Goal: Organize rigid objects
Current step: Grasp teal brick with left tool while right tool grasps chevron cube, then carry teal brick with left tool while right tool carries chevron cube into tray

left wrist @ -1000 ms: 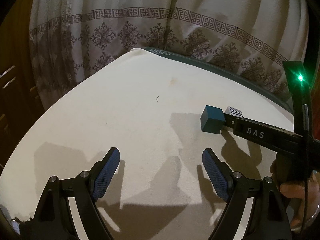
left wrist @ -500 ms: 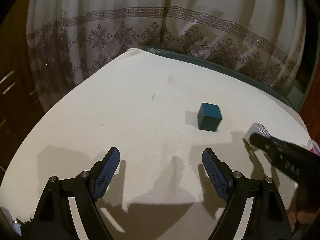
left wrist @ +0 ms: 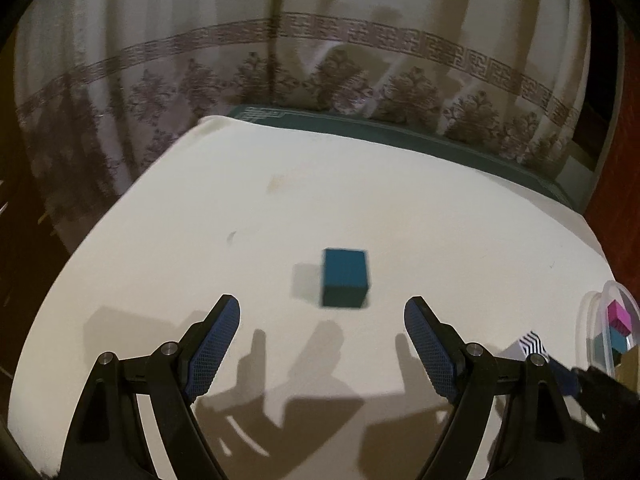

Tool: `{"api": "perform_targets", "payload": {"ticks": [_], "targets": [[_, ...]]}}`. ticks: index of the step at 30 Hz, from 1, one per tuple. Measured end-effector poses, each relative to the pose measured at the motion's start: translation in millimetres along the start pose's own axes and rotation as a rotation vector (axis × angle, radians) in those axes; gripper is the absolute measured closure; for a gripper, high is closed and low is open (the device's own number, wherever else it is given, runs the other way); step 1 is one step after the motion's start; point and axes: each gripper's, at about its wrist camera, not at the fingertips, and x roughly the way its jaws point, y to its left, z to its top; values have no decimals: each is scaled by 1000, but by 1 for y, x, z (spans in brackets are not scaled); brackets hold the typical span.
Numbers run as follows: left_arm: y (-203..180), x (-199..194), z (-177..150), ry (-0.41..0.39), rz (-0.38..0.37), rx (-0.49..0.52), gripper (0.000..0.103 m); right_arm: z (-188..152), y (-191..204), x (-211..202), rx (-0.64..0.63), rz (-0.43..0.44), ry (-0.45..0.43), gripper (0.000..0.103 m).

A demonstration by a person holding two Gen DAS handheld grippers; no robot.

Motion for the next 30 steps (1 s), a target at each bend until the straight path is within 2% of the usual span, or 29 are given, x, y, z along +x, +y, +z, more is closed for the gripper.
{"api": "perform_targets", "payload": {"ticks": [2, 7, 10, 18, 30], "targets": [[-8, 12, 6, 12, 7, 22, 25, 0, -2, 0, 14, 10, -2, 71], [-17, 39, 11, 56, 6, 25, 57, -1, -4, -1, 31, 29, -7, 71], [-15, 50, 6, 74, 5, 5, 71, -1, -7, -1, 48, 43, -4, 71], [-2, 42, -1, 32, -44, -46, 73, -2, -12, -2, 70, 42, -11, 71], [-12, -1, -7, -56, -79, -22, 73, -2, -10, -25, 53, -2, -77, 71]]}}
